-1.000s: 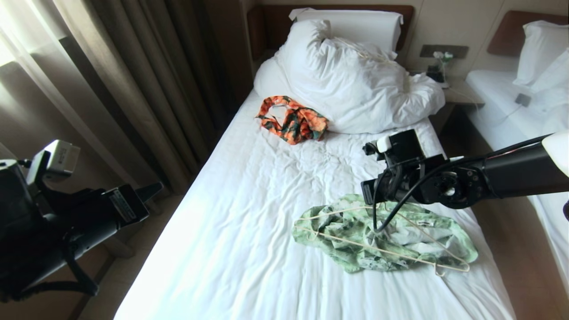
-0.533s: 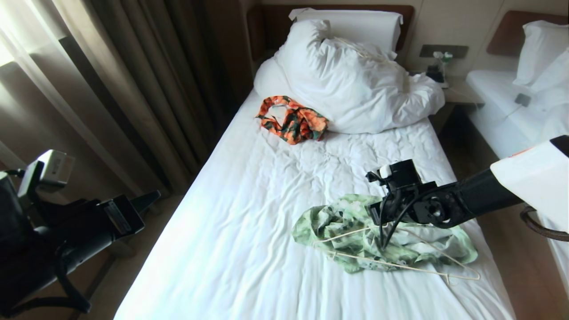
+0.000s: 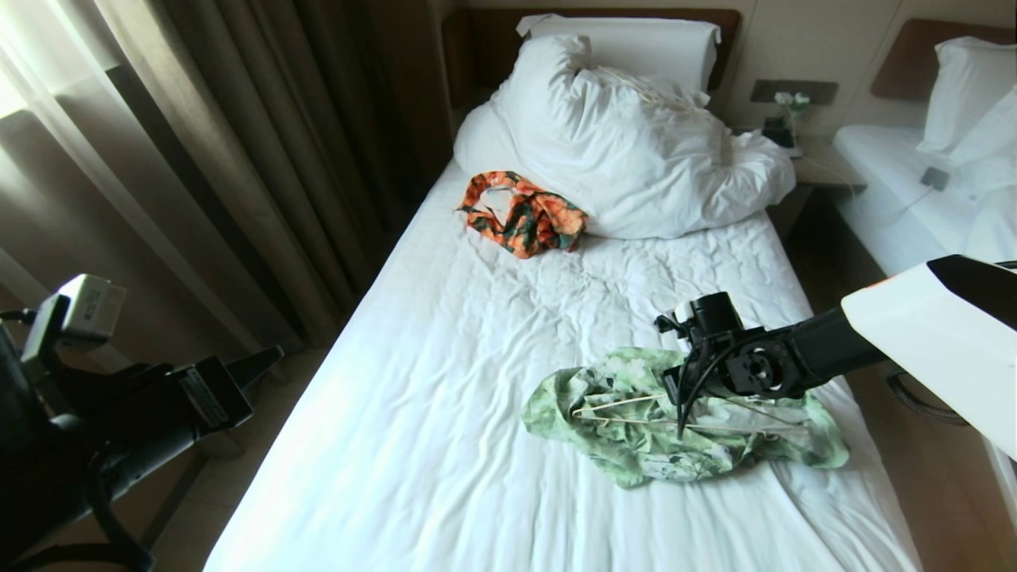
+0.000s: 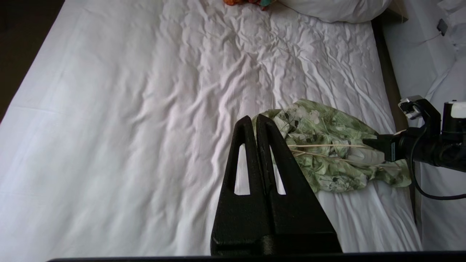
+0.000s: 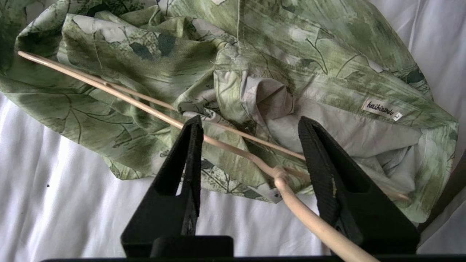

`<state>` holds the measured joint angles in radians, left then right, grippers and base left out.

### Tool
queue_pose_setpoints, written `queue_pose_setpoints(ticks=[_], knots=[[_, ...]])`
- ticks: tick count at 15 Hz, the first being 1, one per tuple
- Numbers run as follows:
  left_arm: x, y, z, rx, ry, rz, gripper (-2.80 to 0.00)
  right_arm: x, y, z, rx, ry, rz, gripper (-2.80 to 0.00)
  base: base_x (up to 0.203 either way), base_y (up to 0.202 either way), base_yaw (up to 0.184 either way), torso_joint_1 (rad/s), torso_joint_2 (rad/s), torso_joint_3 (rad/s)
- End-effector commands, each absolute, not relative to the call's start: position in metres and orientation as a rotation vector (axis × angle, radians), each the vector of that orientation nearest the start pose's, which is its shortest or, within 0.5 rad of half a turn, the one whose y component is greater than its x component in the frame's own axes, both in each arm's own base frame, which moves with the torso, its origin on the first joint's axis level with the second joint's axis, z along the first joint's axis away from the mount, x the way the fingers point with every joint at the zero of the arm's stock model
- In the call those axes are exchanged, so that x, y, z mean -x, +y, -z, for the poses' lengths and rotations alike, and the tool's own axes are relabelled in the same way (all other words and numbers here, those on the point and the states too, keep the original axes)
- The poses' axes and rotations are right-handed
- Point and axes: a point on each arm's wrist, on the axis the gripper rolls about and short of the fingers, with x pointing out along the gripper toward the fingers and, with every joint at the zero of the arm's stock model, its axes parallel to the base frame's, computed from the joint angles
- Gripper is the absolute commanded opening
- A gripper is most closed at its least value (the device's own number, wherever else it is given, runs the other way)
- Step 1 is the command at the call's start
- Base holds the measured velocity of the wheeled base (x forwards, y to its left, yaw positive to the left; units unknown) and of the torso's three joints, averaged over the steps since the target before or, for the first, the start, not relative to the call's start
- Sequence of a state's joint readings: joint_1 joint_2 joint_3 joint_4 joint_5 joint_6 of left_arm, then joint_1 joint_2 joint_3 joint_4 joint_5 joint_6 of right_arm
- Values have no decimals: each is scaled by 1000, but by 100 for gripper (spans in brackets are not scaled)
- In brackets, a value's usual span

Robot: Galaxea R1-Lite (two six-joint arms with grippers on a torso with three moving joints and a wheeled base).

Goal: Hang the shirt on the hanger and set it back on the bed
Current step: Place the hanger on the bed

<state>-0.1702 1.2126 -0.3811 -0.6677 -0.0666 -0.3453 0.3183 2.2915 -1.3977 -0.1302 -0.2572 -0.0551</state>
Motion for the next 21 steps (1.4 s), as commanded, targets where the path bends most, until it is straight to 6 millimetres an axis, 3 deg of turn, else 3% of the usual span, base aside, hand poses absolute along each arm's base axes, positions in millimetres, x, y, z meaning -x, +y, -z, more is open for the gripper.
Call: queue_pose_setpoints(ticks=[1,6,13,21], knots=[[-164,-30,-188,338,191,209,-280,-416,127,-72,268,735,-69,0,0,0,0,0,0,0],[-155,-30,-186,336,186,216,-280,-395,119,-79,327,931,-66,0,0,0,0,0,0,0],[-150,-30,-184,335,187,225,-280,-374,111,-133,430,1239,-75,0,0,0,0,0,0,0],[-148,-32,-180,333,203,238,-280,-363,107,-136,580,1604,-69,0,0,0,0,0,0,0]])
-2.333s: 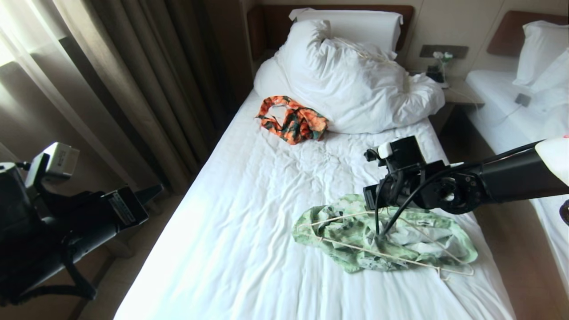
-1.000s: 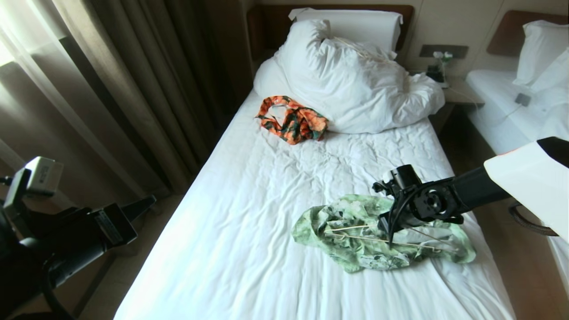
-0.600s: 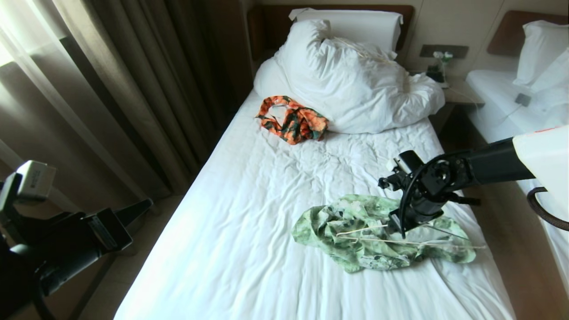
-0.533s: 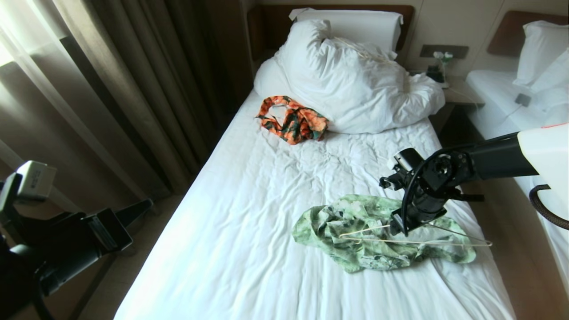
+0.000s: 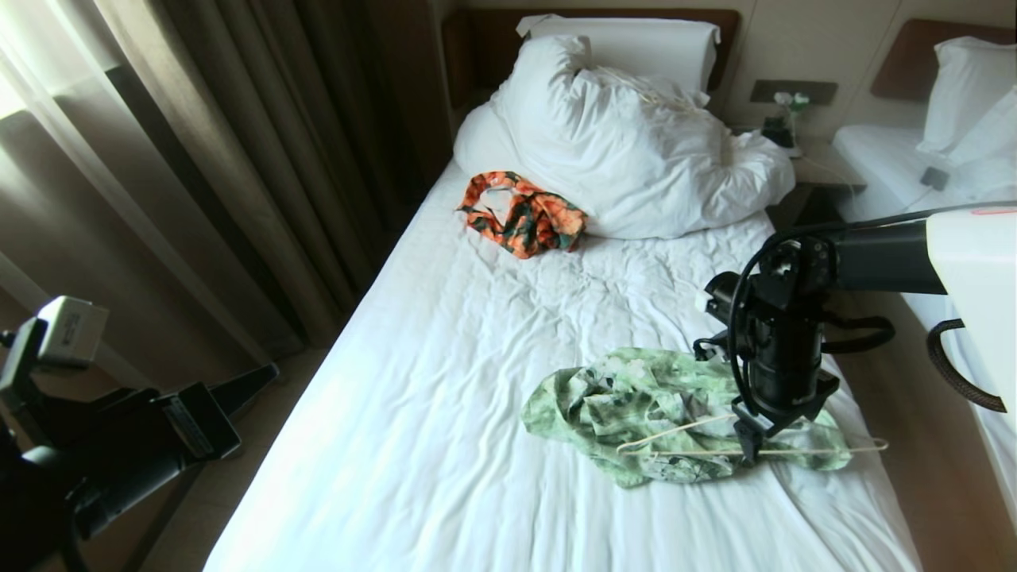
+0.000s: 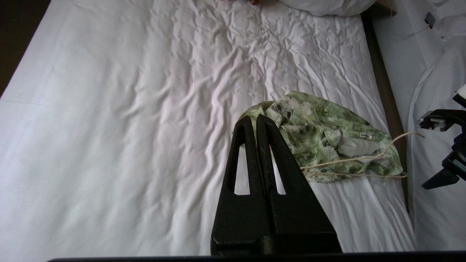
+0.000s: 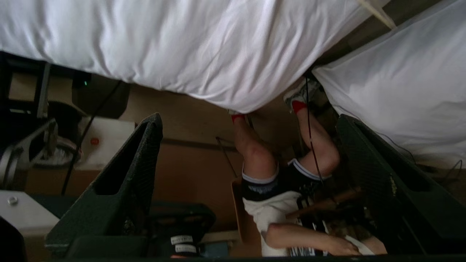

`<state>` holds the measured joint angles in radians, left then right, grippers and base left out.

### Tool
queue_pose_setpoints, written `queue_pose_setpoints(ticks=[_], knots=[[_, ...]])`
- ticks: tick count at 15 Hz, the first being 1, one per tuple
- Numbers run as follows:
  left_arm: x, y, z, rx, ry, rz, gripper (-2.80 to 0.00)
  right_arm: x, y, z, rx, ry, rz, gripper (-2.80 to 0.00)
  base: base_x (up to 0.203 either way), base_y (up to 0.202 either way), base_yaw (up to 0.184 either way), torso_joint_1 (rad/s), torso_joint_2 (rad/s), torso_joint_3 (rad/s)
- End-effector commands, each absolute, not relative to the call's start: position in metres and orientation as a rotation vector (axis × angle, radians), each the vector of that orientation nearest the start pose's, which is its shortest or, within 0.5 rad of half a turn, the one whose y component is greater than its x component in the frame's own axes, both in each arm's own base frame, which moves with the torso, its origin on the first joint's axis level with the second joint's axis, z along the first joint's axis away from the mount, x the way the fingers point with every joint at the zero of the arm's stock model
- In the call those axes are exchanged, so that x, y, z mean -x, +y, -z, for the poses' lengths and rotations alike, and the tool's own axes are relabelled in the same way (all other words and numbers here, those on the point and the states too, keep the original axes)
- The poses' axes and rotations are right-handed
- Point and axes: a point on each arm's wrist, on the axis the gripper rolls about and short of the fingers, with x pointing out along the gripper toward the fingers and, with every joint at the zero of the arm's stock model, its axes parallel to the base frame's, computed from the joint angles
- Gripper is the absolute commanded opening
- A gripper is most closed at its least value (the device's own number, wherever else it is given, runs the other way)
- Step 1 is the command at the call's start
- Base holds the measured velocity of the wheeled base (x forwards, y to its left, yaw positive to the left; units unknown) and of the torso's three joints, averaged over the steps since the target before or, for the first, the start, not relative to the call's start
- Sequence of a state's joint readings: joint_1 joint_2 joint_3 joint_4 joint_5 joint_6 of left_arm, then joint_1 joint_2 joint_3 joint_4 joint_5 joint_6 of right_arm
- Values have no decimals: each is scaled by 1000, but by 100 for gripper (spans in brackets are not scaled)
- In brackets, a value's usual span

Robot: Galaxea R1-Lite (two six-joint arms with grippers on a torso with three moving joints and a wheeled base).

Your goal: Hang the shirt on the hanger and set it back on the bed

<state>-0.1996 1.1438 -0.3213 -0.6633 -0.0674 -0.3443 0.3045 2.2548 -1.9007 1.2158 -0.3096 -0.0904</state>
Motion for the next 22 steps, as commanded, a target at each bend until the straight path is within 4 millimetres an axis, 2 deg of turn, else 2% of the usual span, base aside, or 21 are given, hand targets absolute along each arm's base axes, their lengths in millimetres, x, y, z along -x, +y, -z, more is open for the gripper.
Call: queue_pose_setpoints(ticks=[1,3,5,8,9,13,16,19,21,22], knots=[[-148,-32,-180,333,205,239,-280,-359,106,-135,606,1666,-79,0,0,0,0,0,0,0],[-149,-32,-180,333,207,243,-280,-360,106,-134,632,1671,-107,0,0,0,0,0,0,0],[-149,-35,-179,333,214,258,-280,-366,108,-136,597,1594,-111,0,0,0,0,0,0,0],[-147,-36,-179,332,213,270,-280,-369,107,-136,570,1574,-89,0,0,0,0,0,0,0],[-145,-36,-180,332,205,269,-280,-367,106,-139,552,1568,-76,-280,0,0,0,0,0,0],[-128,-32,-183,338,155,277,-280,-362,114,-166,387,1376,-2,-280,0,0,0,0,0,0],[-105,-27,-187,342,107,293,-280,-346,123,-201,257,1144,9,-280,0,0,0,0,0,0],[-85,-22,-196,341,123,296,-280,-315,130,-233,165,906,-44,-280,0,0,0,0,0,0],[-67,-18,-206,344,73,299,-280,-284,134,-251,134,787,-98,-280,0,0,0,0,0,0],[-53,-14,-210,340,51,298,-280,-263,131,-265,116,724,-125,-280,0,0,0,0,0,0]])
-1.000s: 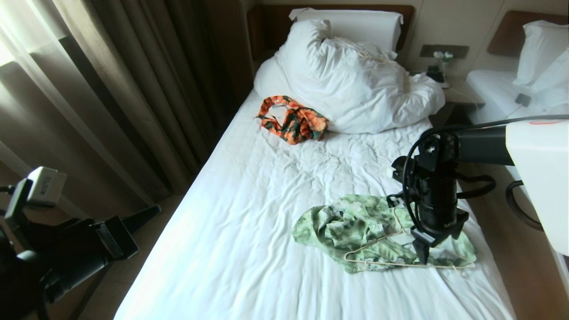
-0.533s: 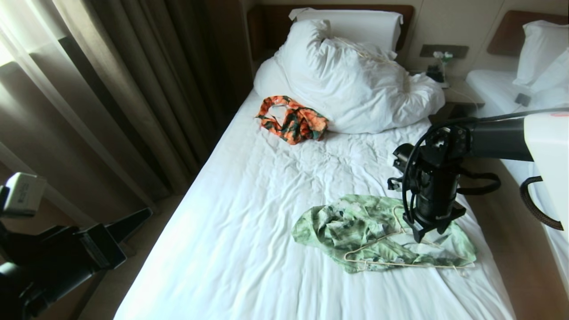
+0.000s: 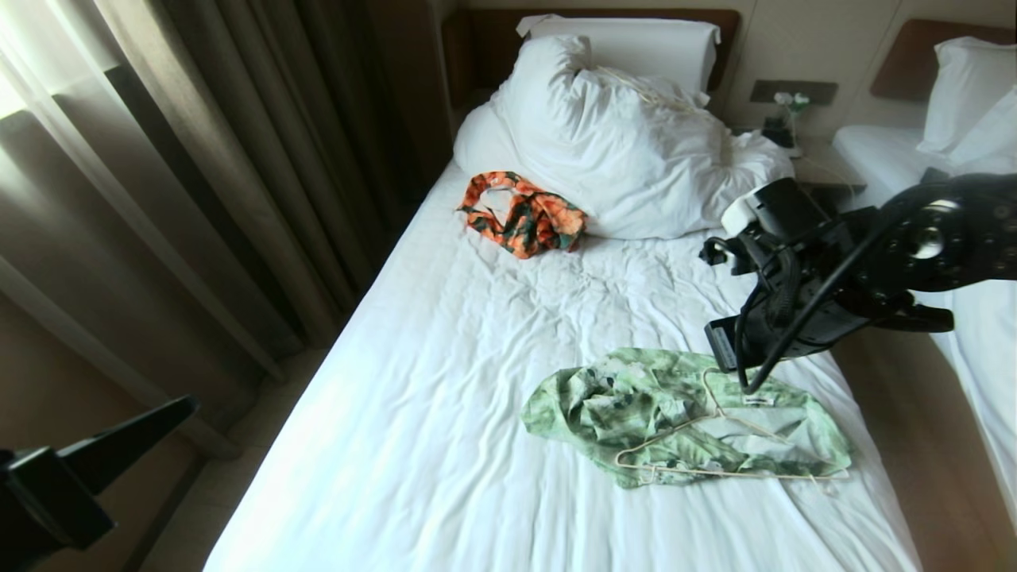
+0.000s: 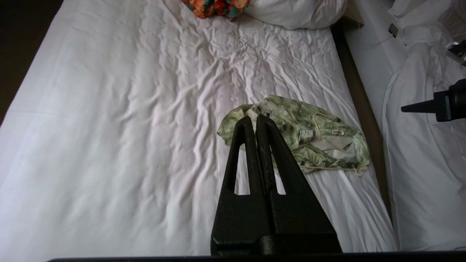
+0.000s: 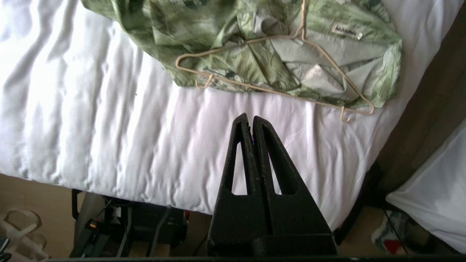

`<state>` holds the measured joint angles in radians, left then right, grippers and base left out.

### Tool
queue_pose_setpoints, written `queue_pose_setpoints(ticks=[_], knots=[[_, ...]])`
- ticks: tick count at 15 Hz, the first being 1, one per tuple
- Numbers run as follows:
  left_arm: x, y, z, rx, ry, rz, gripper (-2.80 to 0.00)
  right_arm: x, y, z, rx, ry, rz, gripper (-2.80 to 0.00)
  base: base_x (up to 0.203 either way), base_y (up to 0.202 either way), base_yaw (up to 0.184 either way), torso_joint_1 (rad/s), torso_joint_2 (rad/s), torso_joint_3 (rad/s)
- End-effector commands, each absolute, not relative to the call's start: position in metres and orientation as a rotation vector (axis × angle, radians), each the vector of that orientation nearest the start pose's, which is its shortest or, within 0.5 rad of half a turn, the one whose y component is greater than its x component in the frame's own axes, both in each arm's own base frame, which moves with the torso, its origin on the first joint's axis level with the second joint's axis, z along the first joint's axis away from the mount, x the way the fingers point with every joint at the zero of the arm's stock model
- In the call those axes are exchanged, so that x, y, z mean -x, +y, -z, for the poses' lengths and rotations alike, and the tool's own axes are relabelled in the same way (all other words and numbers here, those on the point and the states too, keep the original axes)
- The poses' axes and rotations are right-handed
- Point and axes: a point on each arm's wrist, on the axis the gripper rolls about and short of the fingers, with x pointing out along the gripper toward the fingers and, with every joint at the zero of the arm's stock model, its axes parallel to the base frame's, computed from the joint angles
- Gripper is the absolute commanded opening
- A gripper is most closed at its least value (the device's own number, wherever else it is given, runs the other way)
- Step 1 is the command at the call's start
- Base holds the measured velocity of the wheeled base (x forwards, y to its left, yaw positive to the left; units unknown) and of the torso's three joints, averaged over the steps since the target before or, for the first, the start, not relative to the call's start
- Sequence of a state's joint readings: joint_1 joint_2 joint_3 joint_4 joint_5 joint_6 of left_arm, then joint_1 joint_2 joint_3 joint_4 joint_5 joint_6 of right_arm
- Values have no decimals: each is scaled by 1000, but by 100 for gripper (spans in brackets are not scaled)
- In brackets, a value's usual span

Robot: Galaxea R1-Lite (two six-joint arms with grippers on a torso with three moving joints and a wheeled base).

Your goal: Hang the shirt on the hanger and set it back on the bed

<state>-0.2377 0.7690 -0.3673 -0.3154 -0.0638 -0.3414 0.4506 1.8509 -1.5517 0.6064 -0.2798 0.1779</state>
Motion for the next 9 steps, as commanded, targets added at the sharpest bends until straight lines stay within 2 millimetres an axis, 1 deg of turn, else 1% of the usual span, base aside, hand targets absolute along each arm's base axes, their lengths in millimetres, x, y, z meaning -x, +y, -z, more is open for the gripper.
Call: queue_pose_setpoints(ticks=[1,3,4,5,6,7,9], knots=[[-36,-10,-213,324,35,298,-280,-241,124,-280,95,664,-146,-280,0,0,0,0,0,0],[5,0,-220,293,22,284,-280,-195,99,-311,36,530,-163,-280,0,0,0,0,0,0],[28,4,-226,285,0,253,-280,-169,82,-325,-1,456,-156,-280,0,0,0,0,0,0],[44,4,-229,277,-17,189,-280,-145,65,-336,-36,386,-141,-280,0,0,0,0,0,0],[52,1,-228,270,-26,123,-280,-120,49,-347,-76,311,-121,-280,0,0,0,0,0,0],[62,-2,-224,263,-44,97,-280,-94,33,-354,-114,240,-96,-280,0,0,0,0,0,0],[73,-5,-214,257,-32,126,-280,-45,9,-360,-165,129,-29,-280,0,0,0,0,0,0]])
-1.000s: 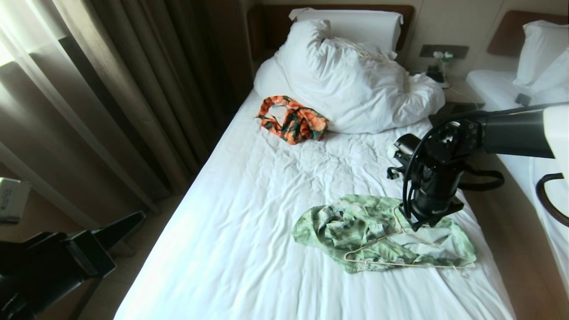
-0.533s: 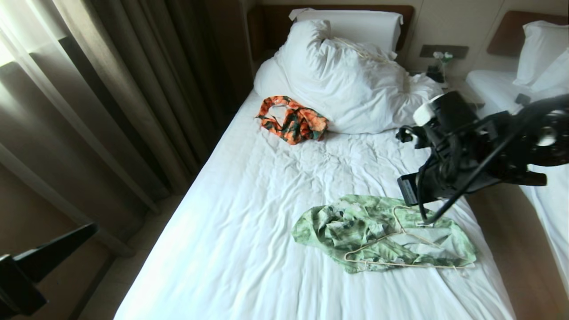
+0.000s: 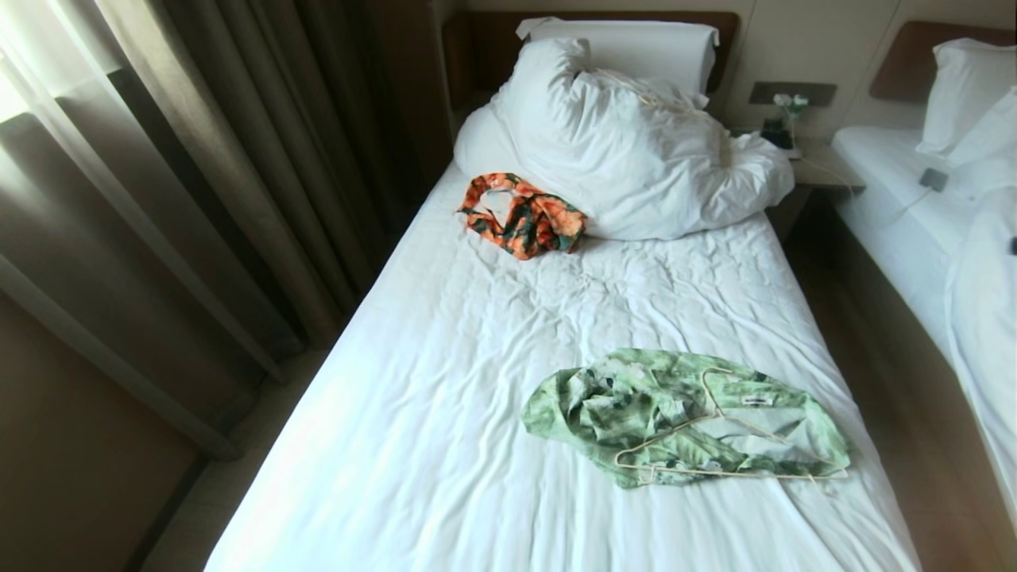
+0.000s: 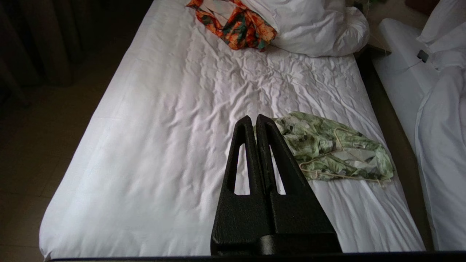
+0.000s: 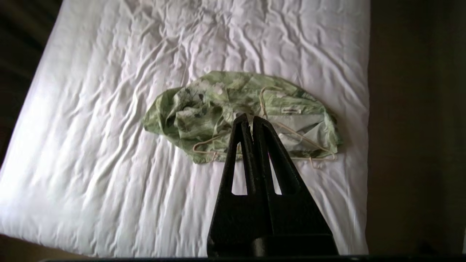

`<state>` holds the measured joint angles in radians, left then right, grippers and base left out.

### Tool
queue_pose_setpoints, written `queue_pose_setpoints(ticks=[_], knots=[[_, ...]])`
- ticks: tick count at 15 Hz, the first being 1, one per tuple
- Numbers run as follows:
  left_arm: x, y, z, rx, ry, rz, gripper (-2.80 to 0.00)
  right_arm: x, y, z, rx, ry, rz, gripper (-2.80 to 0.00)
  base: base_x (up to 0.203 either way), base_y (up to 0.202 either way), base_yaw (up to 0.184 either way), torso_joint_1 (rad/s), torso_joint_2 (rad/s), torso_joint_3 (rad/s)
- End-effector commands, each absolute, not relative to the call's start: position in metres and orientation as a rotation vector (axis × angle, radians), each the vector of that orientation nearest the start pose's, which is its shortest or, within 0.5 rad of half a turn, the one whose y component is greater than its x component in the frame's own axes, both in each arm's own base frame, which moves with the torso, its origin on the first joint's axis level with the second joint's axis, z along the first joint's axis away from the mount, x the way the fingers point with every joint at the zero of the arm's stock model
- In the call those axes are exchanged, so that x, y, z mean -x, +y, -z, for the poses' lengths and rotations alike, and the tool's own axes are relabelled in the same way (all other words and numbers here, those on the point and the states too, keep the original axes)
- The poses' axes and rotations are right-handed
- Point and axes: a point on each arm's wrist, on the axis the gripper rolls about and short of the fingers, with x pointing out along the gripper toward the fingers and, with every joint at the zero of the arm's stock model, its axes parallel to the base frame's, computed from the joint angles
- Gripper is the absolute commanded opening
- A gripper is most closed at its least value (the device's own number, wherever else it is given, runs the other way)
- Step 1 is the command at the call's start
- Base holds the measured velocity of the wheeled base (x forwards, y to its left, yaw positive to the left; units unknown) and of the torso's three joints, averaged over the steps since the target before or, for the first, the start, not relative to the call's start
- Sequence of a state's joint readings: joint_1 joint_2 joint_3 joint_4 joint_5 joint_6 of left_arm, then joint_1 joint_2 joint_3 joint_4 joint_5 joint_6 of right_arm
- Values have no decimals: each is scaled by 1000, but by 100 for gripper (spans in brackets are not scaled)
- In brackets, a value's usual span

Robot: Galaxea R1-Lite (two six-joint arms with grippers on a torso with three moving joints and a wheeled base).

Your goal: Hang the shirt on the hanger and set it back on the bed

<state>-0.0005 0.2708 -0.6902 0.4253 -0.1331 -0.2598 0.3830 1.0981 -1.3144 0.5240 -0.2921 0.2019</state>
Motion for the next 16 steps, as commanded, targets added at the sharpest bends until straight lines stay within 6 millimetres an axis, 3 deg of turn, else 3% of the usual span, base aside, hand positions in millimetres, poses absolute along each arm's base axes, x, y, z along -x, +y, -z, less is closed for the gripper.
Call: queue_pose_setpoints(ticks=[1,5,7,11,14,16], knots=[[74,-5,-207,258,-19,128,-280,-22,0,-360,-184,82,6,-280,0,0,0,0,0,0],[80,-4,-167,207,-26,144,-280,41,-8,-345,-221,17,217,-280,0,0,0,0,0,0],[78,-4,-150,158,-16,139,-280,71,-3,-327,-231,-12,130,-280,0,0,0,0,0,0],[72,-4,-143,154,13,125,-280,91,2,-272,-229,43,-2,-280,0,0,0,0,0,0],[65,-3,-144,96,-65,128,-280,103,3,-231,-214,27,-61,-280,0,0,0,0,0,0],[57,-3,-133,28,-48,110,-280,96,3,-205,-183,2,-74,-280,0,0,0,0,0,0]])
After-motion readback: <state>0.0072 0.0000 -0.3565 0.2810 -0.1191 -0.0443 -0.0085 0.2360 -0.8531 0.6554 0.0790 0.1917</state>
